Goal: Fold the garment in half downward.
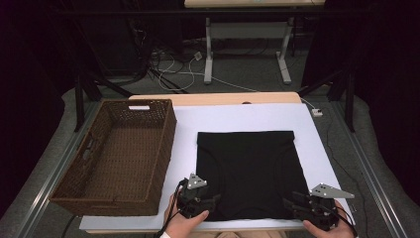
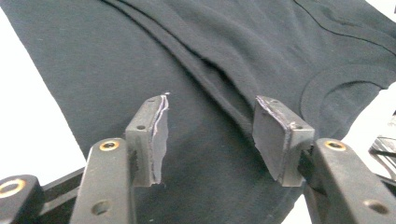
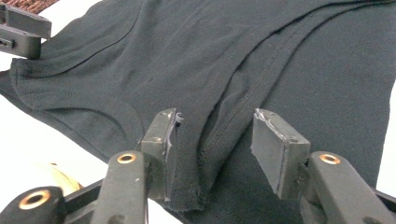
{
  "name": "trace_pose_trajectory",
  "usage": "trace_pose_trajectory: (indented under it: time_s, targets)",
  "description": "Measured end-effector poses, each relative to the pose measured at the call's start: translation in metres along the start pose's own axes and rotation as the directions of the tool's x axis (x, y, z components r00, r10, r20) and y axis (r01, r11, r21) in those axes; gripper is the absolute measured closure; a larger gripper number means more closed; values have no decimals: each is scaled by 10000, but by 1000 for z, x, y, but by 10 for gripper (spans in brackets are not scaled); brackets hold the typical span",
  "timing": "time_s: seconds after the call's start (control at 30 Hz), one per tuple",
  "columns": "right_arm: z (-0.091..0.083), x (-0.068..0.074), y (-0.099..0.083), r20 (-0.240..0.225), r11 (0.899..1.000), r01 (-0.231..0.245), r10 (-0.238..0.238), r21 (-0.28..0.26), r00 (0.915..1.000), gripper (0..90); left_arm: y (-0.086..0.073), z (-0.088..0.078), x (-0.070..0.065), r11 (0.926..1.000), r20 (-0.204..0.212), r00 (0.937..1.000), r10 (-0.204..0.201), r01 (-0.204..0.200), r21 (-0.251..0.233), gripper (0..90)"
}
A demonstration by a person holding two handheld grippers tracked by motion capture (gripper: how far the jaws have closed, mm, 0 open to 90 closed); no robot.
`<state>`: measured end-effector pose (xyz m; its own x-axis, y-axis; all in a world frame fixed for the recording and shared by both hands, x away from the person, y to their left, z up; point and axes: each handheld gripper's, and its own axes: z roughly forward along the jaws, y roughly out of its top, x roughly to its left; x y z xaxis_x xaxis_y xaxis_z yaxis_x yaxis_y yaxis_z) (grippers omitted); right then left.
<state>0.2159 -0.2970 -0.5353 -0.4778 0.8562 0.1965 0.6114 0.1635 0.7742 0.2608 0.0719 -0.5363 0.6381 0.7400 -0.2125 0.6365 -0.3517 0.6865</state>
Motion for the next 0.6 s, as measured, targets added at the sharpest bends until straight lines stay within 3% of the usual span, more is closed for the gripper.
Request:
trace_pose_trajectory:
  time_s: [0.1,0.27,0.47,0.6]
  targets:
    - [0,-2,0,191,9992,281,-276,-300,9994,470,0,-3,3,9998,-236,9996,126,-129,-126,407]
    - [2,-1,0,-51,9967,517,-521,-633,9986,422,-1,-4,10,9982,-140,9985,523,-527,-285,385]
    - [6,0,-1,-166,9948,836,-847,-587,9963,404,1,-8,13,9985,73,9991,423,-420,-363,391]
    - [8,1,-1,-29,9893,1193,-1200,-845,9928,334,-1,-10,16,9982,95,9990,437,-432,-418,338]
